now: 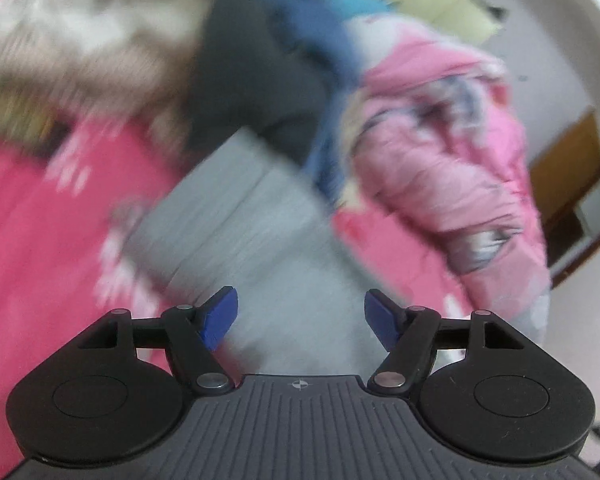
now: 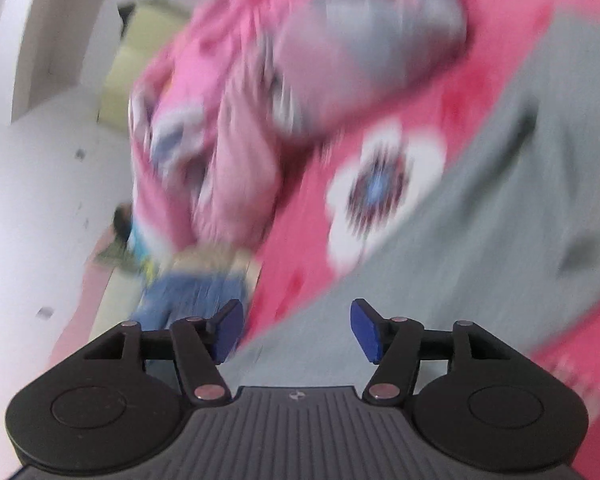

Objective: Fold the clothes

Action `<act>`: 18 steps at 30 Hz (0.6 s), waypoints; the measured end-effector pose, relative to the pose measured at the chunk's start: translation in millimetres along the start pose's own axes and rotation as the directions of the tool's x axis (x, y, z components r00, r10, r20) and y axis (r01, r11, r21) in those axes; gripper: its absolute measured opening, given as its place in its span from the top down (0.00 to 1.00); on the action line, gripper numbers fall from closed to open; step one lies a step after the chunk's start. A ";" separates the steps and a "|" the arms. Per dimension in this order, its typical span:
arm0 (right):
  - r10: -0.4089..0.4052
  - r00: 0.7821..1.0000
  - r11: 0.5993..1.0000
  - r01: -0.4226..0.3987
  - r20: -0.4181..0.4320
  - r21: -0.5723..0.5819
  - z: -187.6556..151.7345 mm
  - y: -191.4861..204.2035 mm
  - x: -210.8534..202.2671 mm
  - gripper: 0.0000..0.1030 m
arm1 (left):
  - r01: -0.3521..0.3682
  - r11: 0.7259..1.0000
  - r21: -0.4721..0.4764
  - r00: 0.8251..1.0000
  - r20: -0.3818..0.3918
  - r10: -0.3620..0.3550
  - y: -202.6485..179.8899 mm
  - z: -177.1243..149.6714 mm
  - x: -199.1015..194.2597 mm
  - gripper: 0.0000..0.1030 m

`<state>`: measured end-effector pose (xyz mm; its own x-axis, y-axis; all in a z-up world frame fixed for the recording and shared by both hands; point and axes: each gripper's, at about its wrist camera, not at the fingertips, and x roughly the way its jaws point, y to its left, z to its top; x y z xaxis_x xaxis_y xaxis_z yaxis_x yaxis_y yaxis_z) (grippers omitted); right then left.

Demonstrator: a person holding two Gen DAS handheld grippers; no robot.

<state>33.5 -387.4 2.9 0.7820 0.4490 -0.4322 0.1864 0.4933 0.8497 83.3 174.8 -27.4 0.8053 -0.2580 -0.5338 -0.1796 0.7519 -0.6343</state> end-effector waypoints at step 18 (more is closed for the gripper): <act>0.138 0.989 0.892 -0.097 -0.060 0.441 -84.4 -77.4 137.9 0.38 | 0.147 0.957 -0.248 0.989 0.053 -0.138 47.7 8.6 79.8 0.33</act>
<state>76.8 -300.8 -148.0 0.7630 0.5567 -0.3285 0.3523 0.0680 0.9334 143.9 195.3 -95.4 0.8514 -0.3268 -0.4103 -0.1936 0.5313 -0.8248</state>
